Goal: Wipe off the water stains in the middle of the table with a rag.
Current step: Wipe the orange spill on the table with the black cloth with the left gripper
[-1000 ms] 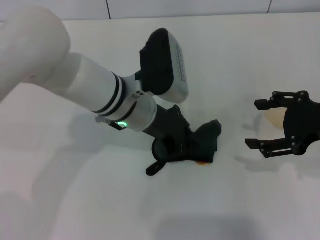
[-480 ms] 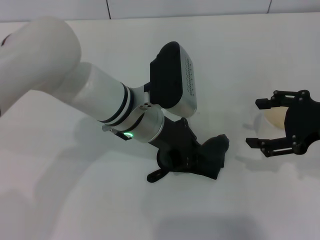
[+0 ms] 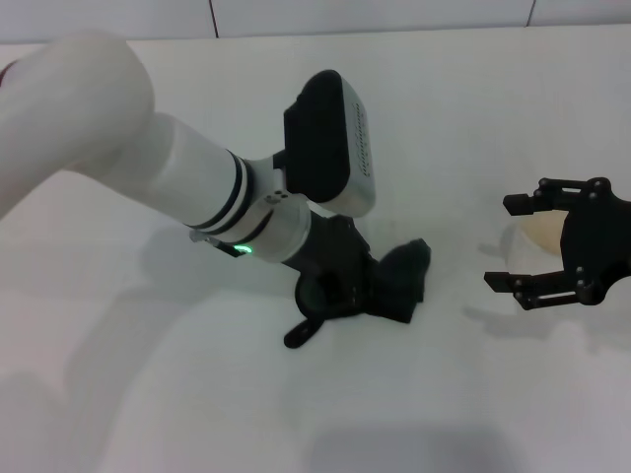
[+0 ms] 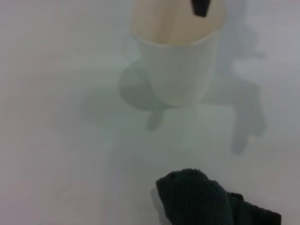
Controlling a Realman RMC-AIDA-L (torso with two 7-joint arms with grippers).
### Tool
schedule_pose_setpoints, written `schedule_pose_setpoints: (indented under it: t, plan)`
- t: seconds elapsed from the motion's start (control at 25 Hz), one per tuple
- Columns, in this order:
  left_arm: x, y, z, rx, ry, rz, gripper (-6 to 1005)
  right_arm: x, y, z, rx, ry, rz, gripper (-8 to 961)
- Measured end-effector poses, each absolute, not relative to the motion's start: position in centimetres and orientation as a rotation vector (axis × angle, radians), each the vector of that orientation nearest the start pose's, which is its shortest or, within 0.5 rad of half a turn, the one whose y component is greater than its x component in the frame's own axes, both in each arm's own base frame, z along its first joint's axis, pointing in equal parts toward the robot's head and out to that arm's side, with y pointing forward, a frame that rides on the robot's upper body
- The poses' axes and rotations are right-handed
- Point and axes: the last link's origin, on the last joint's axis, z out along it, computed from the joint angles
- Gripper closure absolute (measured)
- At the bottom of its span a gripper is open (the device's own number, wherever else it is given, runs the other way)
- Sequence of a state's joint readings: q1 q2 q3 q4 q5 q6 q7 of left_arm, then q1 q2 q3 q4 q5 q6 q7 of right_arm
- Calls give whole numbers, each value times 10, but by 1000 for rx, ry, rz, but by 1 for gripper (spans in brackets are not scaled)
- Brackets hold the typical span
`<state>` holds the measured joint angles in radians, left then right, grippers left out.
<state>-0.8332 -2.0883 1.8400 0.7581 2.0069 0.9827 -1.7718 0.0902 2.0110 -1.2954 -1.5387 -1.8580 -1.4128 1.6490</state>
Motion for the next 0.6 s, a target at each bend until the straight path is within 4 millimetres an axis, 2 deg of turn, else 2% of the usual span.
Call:
schedule_pose_setpoints:
  t: [0.4, 0.6]
  plan:
    - [-157, 382, -114, -2923, 37, 261, 898, 223, 279, 49, -2735, 189, 251, 100]
    - [-159, 386, -111, -2903, 21, 260, 898, 223, 279, 49, -2735, 192, 251, 100]
